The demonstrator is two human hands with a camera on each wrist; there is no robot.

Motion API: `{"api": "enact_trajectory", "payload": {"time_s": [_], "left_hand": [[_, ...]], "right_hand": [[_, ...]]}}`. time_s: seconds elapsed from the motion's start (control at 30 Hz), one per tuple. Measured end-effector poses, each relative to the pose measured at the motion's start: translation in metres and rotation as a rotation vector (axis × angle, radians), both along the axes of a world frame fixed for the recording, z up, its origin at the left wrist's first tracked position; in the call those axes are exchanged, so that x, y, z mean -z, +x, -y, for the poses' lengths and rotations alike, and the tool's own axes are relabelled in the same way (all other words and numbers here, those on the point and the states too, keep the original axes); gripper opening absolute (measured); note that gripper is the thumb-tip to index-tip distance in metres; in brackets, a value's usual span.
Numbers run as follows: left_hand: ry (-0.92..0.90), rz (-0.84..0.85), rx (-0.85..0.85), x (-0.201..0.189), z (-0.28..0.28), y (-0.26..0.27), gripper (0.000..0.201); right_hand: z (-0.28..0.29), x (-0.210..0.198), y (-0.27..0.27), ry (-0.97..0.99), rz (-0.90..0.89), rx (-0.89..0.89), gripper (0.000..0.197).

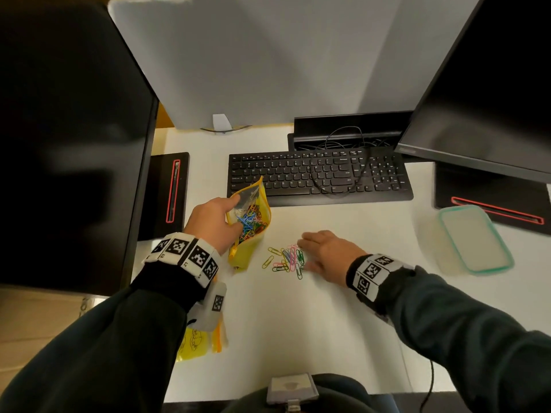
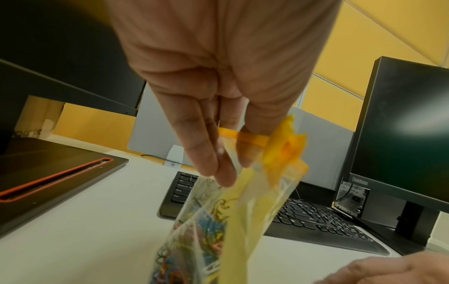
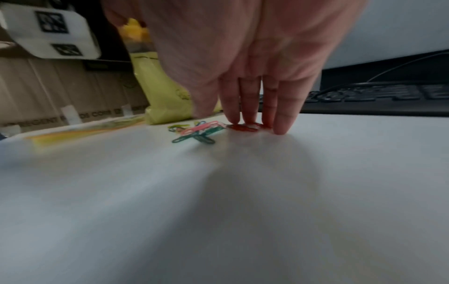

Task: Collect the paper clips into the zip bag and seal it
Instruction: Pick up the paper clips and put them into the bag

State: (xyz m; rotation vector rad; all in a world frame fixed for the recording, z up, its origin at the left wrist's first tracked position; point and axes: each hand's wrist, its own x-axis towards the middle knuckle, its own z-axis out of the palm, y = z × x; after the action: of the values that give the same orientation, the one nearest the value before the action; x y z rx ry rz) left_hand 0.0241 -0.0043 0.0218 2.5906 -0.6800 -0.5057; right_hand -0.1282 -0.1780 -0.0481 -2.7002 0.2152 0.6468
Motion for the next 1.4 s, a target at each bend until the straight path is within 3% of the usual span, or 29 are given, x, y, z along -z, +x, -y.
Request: {"api": "enact_trajectory", "payload": {"time_s": [0.07,0.1,0.27,0.47,0.6,0.73,1.13,1.27,1.4], "left_hand": [[-0.001,-0.005,0.002,0.0,0.001,0.0,0.057],[-0.001,-0.006,0.006,0.001,0.002,0.0,0.057],[0.003,-0.001,0.019,0.003,0.003,0.0,0.056],[-0.006,0.005,0.01,0.002,-0.001,0.0,0.056],[0.001,0.009,0.01,0.003,-0.004,0.001,0.056],[0.004,0.012,0.012,0.002,-0.004,0.001,0.056],[-0.006,-0.003,0.015,0.001,-0.005,0.0,0.053],[-0.003,-0.001,0.017,0.001,-0.004,0.0,0.052],[0.0,-0.021,0.019,0.002,-0.004,0.0,0.056]], "right_hand": [[-0.012,0.0,-0.004,0.018,-0.032,0.095,0.076],[-0.021,0.002,-0.003,0.024,-0.016,0.159,0.076],[-0.048,0.006,0.016,0.065,0.095,0.342,0.032],[-0.063,0.001,0.034,0.129,0.078,0.419,0.03],[-0.079,-0.001,0.039,0.039,-0.025,0.31,0.066],[-0.087,-0.001,0.046,-0.036,0.044,0.256,0.034],[-0.07,0.005,0.045,-0.045,0.089,0.148,0.029],[-0.056,0.004,0.036,0.05,0.12,0.298,0.023],[-0.033,-0.021,0.032,0.227,0.301,0.687,0.015]]}}
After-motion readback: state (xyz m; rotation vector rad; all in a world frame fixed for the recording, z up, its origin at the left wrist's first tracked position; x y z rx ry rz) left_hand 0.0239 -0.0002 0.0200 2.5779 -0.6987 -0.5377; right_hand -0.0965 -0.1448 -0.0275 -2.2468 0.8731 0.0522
